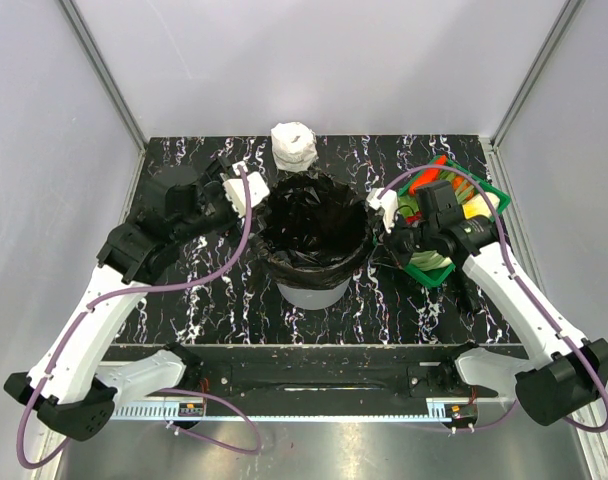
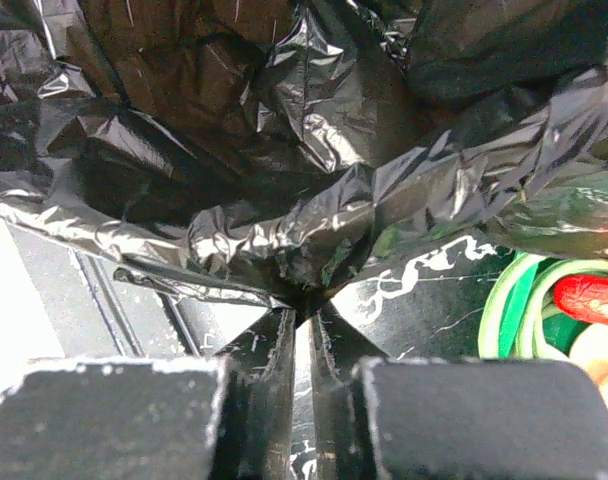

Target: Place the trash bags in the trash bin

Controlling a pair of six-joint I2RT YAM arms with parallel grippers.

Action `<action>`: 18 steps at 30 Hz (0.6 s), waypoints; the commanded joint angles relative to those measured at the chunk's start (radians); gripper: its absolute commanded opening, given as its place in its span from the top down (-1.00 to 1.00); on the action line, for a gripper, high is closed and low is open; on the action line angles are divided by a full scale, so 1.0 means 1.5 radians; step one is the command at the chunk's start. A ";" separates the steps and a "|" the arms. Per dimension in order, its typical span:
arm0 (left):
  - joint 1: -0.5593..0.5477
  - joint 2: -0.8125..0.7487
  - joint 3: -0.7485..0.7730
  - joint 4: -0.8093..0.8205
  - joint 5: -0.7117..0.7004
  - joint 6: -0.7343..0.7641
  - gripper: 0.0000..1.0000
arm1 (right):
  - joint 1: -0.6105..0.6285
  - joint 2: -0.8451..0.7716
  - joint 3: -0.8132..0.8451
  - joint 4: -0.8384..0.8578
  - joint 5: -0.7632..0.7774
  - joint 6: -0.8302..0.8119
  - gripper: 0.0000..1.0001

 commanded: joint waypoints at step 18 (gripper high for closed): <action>0.094 -0.045 -0.030 0.073 0.024 -0.111 -0.98 | 0.011 -0.062 0.115 -0.096 0.161 -0.036 -0.66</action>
